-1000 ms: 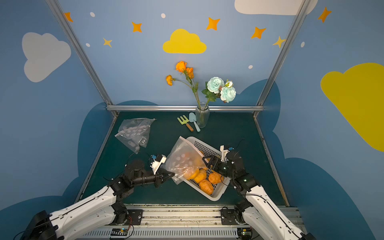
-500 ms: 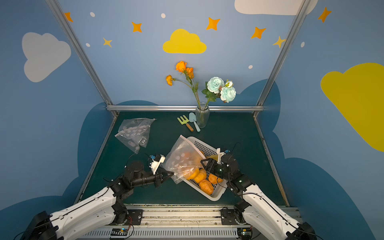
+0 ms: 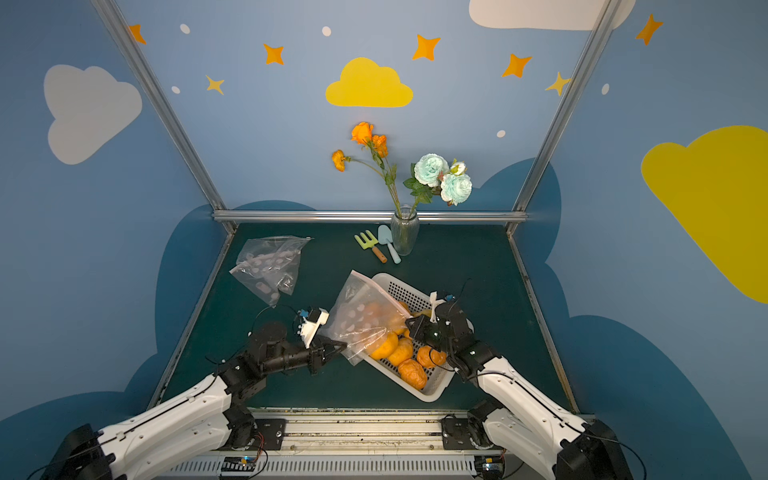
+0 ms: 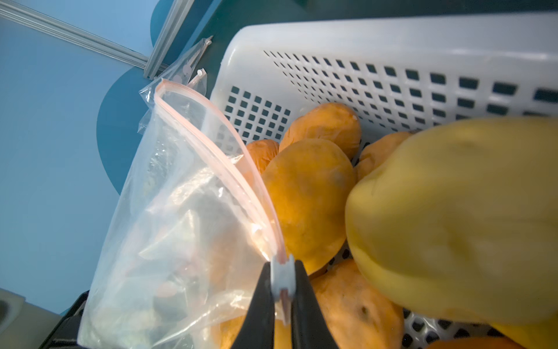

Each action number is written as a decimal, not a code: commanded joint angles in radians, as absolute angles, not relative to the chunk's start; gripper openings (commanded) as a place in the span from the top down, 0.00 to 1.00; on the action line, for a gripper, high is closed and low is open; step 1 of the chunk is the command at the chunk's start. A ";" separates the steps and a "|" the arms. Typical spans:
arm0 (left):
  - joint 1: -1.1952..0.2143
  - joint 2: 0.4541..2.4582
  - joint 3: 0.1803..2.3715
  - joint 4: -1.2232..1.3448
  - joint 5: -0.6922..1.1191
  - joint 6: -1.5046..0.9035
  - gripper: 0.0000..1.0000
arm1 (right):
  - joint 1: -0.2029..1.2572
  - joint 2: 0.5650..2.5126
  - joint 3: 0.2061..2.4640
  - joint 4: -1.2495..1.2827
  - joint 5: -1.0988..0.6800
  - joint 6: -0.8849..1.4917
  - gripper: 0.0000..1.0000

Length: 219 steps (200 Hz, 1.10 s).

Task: Put the potatoes into a zipper bag and zip it
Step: Adjust the zipper food storage bag in the basket.

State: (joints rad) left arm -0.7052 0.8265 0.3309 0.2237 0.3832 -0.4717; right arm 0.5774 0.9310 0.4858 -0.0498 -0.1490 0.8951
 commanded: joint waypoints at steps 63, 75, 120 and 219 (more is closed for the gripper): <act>-0.696 0.575 0.489 -0.483 -0.297 -0.923 0.00 | 0.583 0.842 0.650 -0.154 -0.044 0.654 1.00; -0.694 0.511 0.494 -0.542 -0.346 -0.955 0.00 | 0.585 0.843 0.667 -0.159 -0.040 0.615 1.00; -0.673 0.328 0.539 -0.613 -0.389 -0.836 0.00 | 0.618 0.894 0.755 -0.106 -0.097 0.464 1.00; -0.571 0.594 0.814 -0.588 -0.338 -0.749 0.07 | 0.822 1.128 1.047 -0.004 0.036 0.131 1.00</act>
State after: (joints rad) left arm -0.6220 0.5194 0.7372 -0.6601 -0.3962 -0.8223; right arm 0.7994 1.0798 0.9901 -0.0666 0.0025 0.2653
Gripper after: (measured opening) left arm 0.932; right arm 0.103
